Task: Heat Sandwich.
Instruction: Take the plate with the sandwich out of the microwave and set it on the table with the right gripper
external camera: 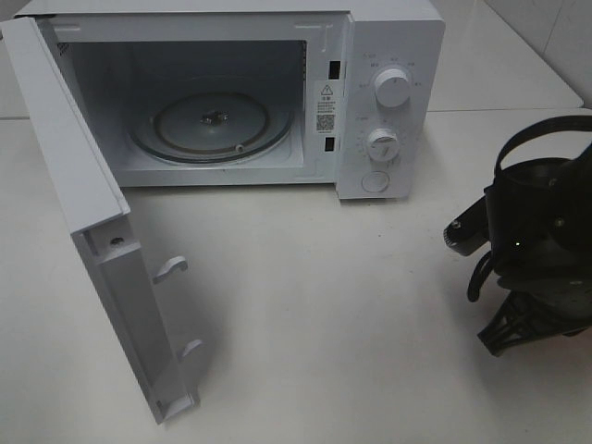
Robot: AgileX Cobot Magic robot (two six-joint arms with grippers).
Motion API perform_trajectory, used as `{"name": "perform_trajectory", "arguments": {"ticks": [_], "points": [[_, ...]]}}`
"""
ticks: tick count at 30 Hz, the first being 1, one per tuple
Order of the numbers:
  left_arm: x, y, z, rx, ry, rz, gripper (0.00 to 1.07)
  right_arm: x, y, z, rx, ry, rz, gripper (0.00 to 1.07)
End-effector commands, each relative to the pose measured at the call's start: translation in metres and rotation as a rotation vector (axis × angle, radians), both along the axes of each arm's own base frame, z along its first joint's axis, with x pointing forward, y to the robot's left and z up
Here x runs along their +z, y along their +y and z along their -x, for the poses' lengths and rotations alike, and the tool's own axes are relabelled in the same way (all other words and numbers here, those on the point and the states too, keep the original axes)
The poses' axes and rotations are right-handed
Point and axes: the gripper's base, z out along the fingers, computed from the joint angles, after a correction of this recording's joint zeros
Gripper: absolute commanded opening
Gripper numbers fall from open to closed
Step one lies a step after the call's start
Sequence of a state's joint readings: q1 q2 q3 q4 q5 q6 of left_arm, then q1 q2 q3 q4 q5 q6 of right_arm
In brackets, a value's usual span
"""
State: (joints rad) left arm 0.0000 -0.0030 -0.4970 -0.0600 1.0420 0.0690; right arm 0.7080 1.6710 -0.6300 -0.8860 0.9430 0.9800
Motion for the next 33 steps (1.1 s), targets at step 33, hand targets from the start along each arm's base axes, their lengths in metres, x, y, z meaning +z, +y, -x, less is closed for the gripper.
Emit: {"name": "perform_trajectory", "arguments": {"ticks": [33], "points": [[0.0, 0.0, 0.003, 0.002, -0.024, 0.004, 0.97, -0.056, -0.022, -0.027, -0.057, 0.048, 0.014, 0.05]]}}
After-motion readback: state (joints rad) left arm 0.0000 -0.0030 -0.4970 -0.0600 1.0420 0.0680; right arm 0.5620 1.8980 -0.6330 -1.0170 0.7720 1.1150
